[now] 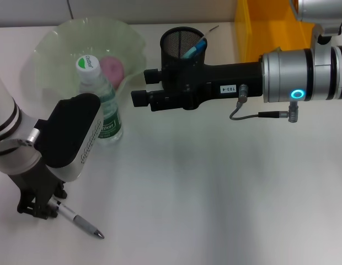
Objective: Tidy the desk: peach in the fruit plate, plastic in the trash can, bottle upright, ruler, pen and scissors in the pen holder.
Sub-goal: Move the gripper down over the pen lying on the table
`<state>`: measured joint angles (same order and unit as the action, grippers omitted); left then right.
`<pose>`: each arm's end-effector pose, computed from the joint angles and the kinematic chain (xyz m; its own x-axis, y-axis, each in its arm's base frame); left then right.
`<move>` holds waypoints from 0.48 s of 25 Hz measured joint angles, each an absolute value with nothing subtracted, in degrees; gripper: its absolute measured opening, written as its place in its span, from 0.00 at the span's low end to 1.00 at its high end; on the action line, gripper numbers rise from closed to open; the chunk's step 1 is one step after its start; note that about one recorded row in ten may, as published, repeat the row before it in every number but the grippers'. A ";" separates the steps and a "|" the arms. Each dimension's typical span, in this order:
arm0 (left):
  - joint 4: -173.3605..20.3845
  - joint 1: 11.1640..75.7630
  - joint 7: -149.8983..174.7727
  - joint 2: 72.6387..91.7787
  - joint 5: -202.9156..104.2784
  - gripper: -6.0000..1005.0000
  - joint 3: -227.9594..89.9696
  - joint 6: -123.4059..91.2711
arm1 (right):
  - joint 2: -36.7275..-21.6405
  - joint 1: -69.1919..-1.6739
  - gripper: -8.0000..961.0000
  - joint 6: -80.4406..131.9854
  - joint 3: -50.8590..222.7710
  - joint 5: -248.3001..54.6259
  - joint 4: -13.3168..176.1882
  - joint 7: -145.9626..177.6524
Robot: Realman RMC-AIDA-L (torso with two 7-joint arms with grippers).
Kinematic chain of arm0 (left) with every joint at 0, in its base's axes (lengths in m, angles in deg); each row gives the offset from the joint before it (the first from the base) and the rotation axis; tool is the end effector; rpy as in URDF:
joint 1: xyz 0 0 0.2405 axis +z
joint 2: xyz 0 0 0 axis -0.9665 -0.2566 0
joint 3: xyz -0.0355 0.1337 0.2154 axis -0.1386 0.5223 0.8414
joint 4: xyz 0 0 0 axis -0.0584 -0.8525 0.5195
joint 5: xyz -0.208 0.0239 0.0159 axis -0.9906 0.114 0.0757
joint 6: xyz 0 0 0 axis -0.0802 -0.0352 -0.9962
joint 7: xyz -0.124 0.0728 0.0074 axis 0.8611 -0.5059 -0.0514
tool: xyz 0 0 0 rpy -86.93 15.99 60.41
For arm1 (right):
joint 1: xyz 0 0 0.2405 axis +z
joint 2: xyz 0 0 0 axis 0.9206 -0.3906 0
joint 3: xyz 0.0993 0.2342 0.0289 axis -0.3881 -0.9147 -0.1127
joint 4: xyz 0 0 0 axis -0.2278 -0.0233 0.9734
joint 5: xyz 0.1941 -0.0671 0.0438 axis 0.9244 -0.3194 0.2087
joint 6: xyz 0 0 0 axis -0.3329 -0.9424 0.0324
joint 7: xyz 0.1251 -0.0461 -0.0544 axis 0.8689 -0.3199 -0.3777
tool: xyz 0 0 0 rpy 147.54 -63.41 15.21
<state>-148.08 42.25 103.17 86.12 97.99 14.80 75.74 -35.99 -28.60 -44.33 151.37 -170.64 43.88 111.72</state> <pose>-0.2257 0.3134 -0.0119 0.6985 -0.2832 -0.6572 -0.1707 -0.9578 0.2313 0.1406 0.3594 -0.0493 0.7350 -0.4215 -0.5312 -0.4263 -0.8964 0.1214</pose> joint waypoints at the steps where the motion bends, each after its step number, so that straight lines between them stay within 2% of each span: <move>1: -148.14 42.23 103.22 86.12 98.00 0.39 14.81 75.71 | -35.97 -28.60 0.82 -44.31 151.37 -170.64 43.88 111.72; 12: -148.00 41.93 103.88 86.20 98.72 0.33 15.45 75.34 | -35.84 -28.52 0.82 -44.34 151.37 -170.64 43.43 111.91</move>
<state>-148.00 41.93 103.88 86.20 98.72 15.45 75.34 -35.84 -28.52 -44.34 151.37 -170.64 43.43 111.91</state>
